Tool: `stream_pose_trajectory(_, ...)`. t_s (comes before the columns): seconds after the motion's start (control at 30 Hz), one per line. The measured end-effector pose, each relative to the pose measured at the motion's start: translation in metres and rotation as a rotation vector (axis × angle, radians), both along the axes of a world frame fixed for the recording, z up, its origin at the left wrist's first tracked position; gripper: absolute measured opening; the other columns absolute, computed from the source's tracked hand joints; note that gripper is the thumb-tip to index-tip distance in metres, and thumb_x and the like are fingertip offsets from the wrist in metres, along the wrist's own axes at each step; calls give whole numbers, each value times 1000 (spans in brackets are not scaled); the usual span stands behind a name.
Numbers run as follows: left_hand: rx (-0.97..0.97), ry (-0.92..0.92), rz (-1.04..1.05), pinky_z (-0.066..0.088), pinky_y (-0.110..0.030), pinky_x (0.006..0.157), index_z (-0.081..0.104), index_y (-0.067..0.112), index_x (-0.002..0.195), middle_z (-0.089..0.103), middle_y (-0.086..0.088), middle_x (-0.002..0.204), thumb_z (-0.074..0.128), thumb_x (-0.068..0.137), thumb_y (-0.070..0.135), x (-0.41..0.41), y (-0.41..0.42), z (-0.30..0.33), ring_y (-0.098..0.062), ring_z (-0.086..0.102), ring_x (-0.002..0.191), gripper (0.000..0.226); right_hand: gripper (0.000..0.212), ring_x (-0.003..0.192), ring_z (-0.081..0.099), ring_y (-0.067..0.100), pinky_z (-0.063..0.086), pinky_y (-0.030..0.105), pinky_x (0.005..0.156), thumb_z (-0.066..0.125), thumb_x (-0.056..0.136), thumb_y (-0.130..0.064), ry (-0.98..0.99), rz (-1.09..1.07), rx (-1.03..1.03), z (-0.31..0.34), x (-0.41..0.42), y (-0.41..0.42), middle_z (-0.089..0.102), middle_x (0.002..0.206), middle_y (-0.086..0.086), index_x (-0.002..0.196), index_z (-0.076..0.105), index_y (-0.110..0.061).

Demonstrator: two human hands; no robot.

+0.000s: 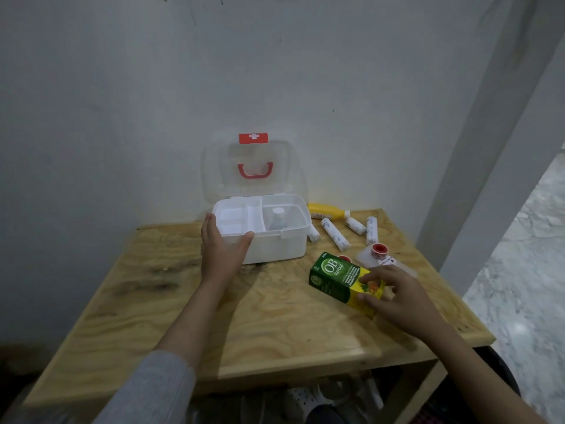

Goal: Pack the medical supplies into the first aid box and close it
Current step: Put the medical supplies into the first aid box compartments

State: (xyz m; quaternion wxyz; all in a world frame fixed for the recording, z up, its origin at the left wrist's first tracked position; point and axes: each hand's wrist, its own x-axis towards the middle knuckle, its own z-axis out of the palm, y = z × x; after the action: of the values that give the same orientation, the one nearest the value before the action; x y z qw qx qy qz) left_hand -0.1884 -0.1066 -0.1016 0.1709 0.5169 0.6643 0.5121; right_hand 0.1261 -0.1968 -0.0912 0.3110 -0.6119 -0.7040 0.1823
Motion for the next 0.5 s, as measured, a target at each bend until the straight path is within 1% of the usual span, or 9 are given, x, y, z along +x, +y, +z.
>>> stream_pose_trajectory(0.07, -2, -5, -1, 30, -42, 110, 13, 19, 150, 15, 2, 158, 69, 79, 46, 0, 0, 0, -23, 22, 142, 95, 25, 106, 54, 12, 53, 31, 80, 79, 70, -29, 45, 7, 36, 3, 2, -1, 60, 110, -7, 92, 68, -33)
stream_pose_trajectory(0.17, 8, -18, -7, 30, -42, 111, 13, 19, 150, 15, 2, 157, 70, 79, 45, 0, 1, 0, -23, 22, 142, 95, 25, 109, 55, 12, 54, 34, 83, 80, 69, -24, 204, 16, 104, 23, 5, 2, 61, 115, -4, 92, 72, -25)
stream_pose_trajectory(0.27, -8, -25, 8, 31, -44, 110, 12, 20, 150, 15, 2, 157, 70, 78, 46, 0, 2, 0, -25, 22, 142, 96, 24, 101, 59, 9, 55, 33, 84, 80, 70, -11, 269, 32, 208, 58, 4, 14, 63, 113, 3, 92, 72, -15)
stream_pose_trajectory(0.33, -16, -28, 11, 30, -45, 109, 11, 20, 150, 14, 1, 158, 69, 80, 45, 2, 2, 1, -26, 21, 142, 95, 24, 99, 60, 12, 54, 33, 84, 79, 70, -9, 225, 42, 273, 81, -2, 30, 63, 112, 6, 92, 71, -14)
stream_pose_trajectory(0.4, -22, -28, 11, 32, -45, 108, 10, 20, 150, 14, 0, 158, 68, 80, 45, 2, 1, 2, -27, 22, 141, 94, 25, 103, 57, 18, 52, 34, 86, 78, 70, -12, 130, 40, 334, 101, -13, 52, 60, 114, 9, 94, 71, -15)
stream_pose_trajectory(0.43, -27, -26, 11, 32, -46, 108, 10, 20, 150, 14, 0, 158, 67, 81, 46, 2, 1, 4, -27, 22, 141, 94, 26, 104, 55, 18, 50, 33, 87, 78, 70, -13, 77, 37, 363, 109, -20, 65, 58, 114, 10, 96, 71, -15)
stream_pose_trajectory(0.5, -34, -12, 14, 31, -44, 107, 10, 20, 150, 14, 0, 158, 63, 83, 49, 1, 0, 6, -26, 22, 142, 91, 29, 100, 51, 14, 45, 27, 84, 77, 69, -13, -27, 43, 391, 120, -37, 91, 54, 111, 10, 97, 72, -11)
